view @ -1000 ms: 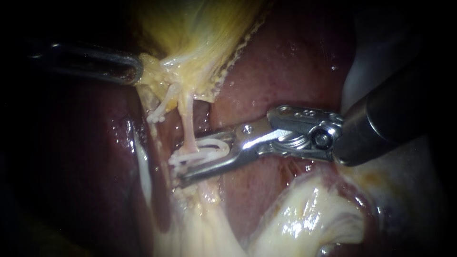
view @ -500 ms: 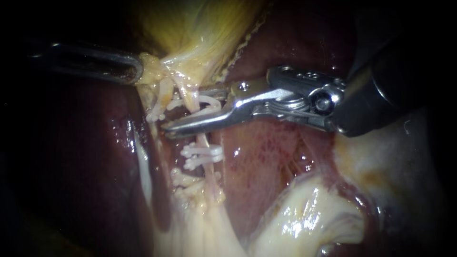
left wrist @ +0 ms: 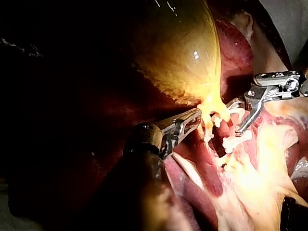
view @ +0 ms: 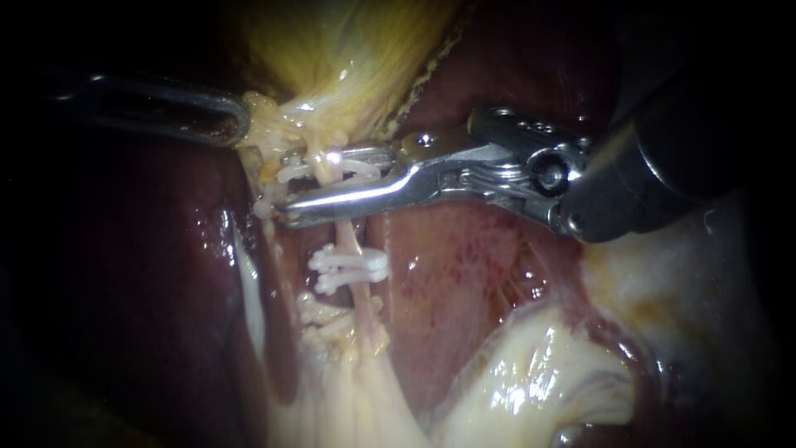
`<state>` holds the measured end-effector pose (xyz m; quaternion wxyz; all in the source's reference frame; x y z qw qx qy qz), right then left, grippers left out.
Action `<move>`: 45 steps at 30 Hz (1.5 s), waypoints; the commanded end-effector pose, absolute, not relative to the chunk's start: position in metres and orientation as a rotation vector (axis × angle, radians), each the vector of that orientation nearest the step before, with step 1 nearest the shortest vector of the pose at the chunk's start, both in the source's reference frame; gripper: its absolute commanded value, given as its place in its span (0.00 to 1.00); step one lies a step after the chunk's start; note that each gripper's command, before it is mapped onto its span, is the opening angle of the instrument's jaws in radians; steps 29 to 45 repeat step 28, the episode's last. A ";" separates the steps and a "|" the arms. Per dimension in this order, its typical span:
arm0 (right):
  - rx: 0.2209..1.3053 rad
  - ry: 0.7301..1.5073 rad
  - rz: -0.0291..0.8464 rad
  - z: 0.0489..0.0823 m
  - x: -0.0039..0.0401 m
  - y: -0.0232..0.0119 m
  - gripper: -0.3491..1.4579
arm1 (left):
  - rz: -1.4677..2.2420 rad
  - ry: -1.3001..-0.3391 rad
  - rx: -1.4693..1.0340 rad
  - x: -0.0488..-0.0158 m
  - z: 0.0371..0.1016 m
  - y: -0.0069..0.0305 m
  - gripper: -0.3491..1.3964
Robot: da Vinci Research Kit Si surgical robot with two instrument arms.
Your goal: Clipping third clip right tube
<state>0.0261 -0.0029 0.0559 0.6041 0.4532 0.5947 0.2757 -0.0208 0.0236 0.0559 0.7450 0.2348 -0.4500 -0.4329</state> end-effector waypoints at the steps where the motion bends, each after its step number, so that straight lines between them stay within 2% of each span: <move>1: 1.049 1.375 0.638 0.0559 0.0260 -0.0029 0.40 | -0.948 -0.985 0.514 -0.0208 0.0559 0.0236 0.00; 4: 1.050 1.375 0.637 0.0558 0.0259 -0.0030 0.34 | -0.948 -0.985 0.514 -0.0208 0.0559 0.0236 0.00; 6: 1.062 1.370 0.641 0.0557 0.0257 -0.0031 0.27 | -0.948 -0.985 0.514 -0.0208 0.0559 0.0236 0.00; 7: 1.076 1.362 0.654 0.0556 0.0257 -0.0031 0.22 | -0.948 -0.985 0.514 -0.0208 0.0559 0.0236 0.00; 9: 1.118 1.345 0.653 0.0555 0.0254 -0.0033 0.00 | -0.948 -0.985 0.514 -0.0208 0.0559 0.0236 0.00; 12: 1.153 1.331 0.662 0.0554 0.0254 -0.0033 0.00 | -0.948 -0.985 0.514 -0.0208 0.0559 0.0236 0.00; 19: 1.188 1.324 0.620 0.0555 0.0254 -0.0033 0.00 | -0.948 -0.985 0.514 -0.0208 0.0559 0.0236 0.00; 45: 1.190 1.322 0.626 0.0558 0.0252 -0.0031 0.00 | -0.948 -0.985 0.514 -0.0209 0.0559 0.0236 0.00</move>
